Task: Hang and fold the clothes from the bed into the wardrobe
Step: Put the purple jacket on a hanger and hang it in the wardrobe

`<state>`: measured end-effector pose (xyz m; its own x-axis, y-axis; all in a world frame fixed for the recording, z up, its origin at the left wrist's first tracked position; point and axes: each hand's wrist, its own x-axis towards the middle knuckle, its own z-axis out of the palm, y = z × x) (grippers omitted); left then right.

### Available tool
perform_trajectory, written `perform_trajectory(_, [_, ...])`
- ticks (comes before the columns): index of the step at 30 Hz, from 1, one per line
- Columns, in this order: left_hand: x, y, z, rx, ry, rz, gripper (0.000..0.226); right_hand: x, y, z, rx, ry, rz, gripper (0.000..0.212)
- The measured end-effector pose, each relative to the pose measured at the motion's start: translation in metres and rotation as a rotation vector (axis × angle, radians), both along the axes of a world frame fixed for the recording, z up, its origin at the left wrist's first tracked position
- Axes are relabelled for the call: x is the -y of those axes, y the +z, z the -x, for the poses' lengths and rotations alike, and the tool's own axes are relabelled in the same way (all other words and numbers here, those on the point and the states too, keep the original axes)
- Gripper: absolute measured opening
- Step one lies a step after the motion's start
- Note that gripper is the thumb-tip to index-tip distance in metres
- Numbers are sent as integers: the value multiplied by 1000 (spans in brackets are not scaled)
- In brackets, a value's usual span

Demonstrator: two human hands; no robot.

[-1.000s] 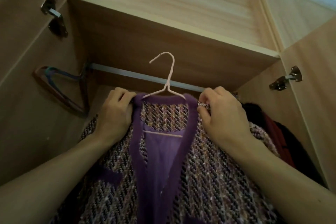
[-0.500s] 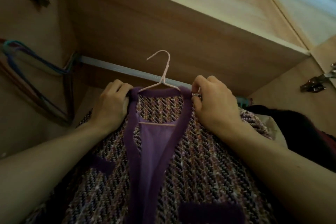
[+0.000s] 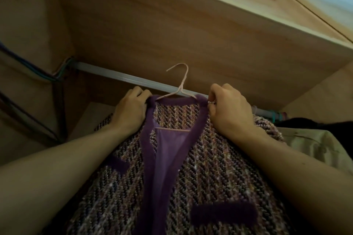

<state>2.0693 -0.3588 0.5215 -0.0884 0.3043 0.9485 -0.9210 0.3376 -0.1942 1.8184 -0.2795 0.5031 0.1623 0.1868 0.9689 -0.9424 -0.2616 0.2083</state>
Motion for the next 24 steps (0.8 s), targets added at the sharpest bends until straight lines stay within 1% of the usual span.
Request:
perform_trajectory(5, [44, 12, 11, 20, -39, -12, 19, 32, 8, 11, -3, -30, -6, 11])
perform_trajectory(9, [74, 17, 27, 26, -105, -65, 23, 47, 10, 22, -2, -83, -19, 10])
perform_trajectory(12, [95, 16, 42, 15, -141, -107, 24, 54, 8, 32, 12, -77, -68, 9])
perform_trajectory(15, [113, 7, 59, -4, -167, -159, 25, 61, 1, 45, 44, -97, -121, 13])
perform_trajectory(19, [126, -15, 91, 73, -239, -230, 29, 62, -19, 65, 65, -205, -170, 19])
perform_trajectory(22, [128, -28, 113, 24, -349, -170, 28, 48, -26, 73, 40, -261, -119, 16])
perform_trajectory(24, [128, -35, 123, -28, -403, -170, 28, 37, -25, 73, 11, -323, -75, 19])
